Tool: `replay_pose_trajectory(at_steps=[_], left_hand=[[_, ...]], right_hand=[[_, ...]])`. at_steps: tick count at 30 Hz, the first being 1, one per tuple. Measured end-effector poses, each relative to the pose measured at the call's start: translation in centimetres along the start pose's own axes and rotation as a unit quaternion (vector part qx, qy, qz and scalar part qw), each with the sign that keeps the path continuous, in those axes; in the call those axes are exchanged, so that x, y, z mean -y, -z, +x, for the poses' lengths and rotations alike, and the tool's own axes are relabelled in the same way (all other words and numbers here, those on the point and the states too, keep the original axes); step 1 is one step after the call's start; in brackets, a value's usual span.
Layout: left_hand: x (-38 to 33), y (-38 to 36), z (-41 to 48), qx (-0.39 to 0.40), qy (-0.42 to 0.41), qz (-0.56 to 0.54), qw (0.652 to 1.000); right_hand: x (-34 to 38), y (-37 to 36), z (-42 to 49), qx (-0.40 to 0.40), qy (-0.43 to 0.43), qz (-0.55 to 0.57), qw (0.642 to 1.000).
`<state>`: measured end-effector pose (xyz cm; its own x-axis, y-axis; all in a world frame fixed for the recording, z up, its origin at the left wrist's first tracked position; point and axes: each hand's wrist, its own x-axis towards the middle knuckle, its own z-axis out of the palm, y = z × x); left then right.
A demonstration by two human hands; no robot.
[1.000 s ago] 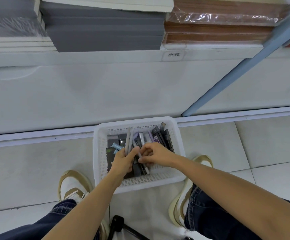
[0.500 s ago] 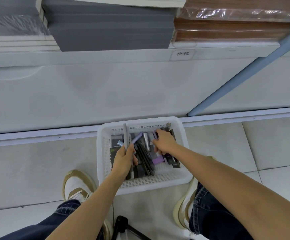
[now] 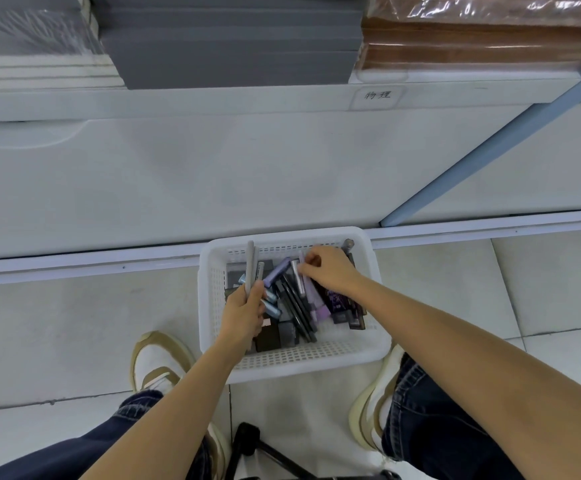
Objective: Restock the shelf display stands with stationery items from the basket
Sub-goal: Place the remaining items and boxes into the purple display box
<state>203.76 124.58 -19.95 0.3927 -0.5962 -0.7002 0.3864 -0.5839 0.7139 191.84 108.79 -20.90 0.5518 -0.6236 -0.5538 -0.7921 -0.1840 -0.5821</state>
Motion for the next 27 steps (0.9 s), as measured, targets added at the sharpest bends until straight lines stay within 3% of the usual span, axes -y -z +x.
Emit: replay_pose_trajectory(at_steps=[3,6,10,14,18,20,27], left_hand=[[-1.0,-0.1,-0.5,-0.012,-0.012,-0.003,1.0],[-2.6,-0.1,-1.5,-0.022,-0.032,-0.013,0.999],[-4.7,0.1,-3.1,-0.009,-0.045,-0.098,0.994],[-7.3,0.6,-4.9,-0.021,-0.088,-0.178,0.98],[-10.6,1.3,-7.6,-0.029,-0.136,-0.149,0.979],[-12.1,1.3,-9.0,-0.021,-0.181,-0.139,0.973],[-16.1,0.0,-14.1,0.052,-0.296,-0.171,0.939]], right_hand=[[1.2,2.0,-0.6,0.01,0.009,0.179,0.984],[2.8,4.1,-1.6,0.024,0.012,0.375,0.927],[4.5,6.0,-3.3,0.044,0.051,0.489,0.87],[5.6,7.4,-5.4,0.082,0.072,0.492,0.864],[7.1,9.7,-8.3,0.182,0.095,0.289,0.935],[8.1,10.7,-9.7,0.208,0.121,0.224,0.945],[12.5,13.8,-14.6,0.15,0.204,0.292,0.922]])
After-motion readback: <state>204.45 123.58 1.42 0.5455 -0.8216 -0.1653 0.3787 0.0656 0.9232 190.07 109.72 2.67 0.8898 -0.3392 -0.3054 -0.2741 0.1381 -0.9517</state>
